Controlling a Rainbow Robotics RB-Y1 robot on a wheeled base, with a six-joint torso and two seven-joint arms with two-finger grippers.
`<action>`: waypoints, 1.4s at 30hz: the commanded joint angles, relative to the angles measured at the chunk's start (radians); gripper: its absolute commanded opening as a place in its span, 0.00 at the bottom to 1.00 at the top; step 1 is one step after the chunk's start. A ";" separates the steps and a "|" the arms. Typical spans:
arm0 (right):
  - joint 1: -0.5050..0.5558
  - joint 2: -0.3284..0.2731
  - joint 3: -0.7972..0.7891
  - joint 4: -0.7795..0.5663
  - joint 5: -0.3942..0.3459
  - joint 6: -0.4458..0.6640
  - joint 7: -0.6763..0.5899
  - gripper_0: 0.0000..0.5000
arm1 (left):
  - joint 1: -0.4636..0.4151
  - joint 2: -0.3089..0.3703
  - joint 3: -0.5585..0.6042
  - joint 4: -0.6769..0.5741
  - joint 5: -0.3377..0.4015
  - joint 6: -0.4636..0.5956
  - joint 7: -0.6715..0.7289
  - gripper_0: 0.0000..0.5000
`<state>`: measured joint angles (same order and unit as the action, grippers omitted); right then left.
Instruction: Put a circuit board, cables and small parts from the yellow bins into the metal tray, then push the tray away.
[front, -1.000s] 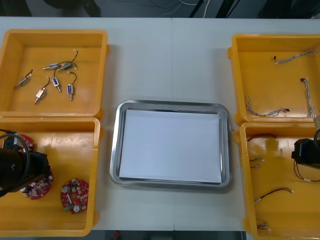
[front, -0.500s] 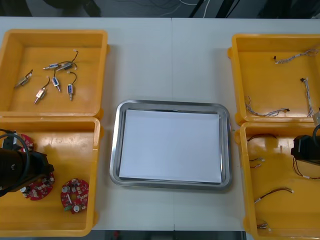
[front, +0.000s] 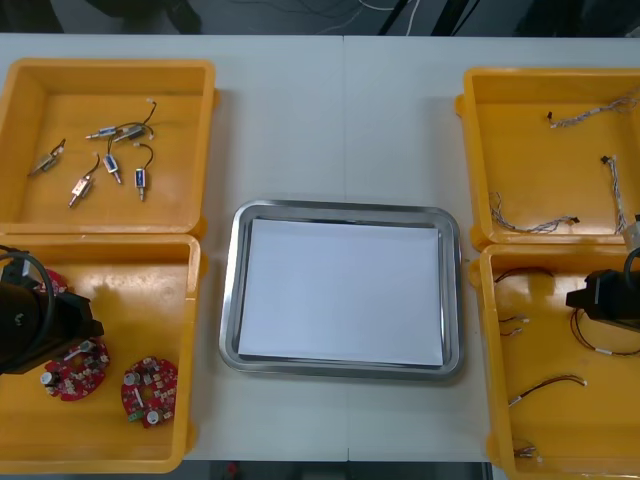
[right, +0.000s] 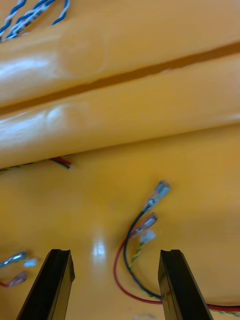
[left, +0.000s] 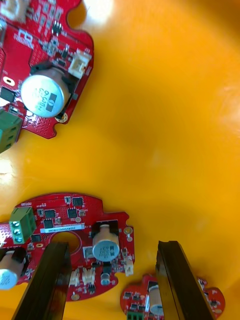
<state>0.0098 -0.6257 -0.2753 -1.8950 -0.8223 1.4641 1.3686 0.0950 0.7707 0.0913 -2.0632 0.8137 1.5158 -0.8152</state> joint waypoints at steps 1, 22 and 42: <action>-0.036 0.001 -0.062 -0.029 -0.032 0.071 -0.022 1.00 | -0.023 0.079 0.042 -0.057 0.033 0.029 0.064 1.00; -0.048 -0.112 -0.176 -0.157 0.014 0.232 -0.382 1.00 | 0.068 0.131 0.081 -0.051 0.033 -0.040 0.031 1.00; -0.056 -0.058 -0.059 -0.156 0.207 0.288 -1.068 1.00 | 0.170 0.131 0.071 -0.026 0.007 -0.172 -0.047 1.00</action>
<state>-0.0198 -0.7024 -0.3702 -2.0234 -0.6419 1.7441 0.3951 0.2366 0.8633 0.1403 -2.0887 0.8308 1.3664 -0.8164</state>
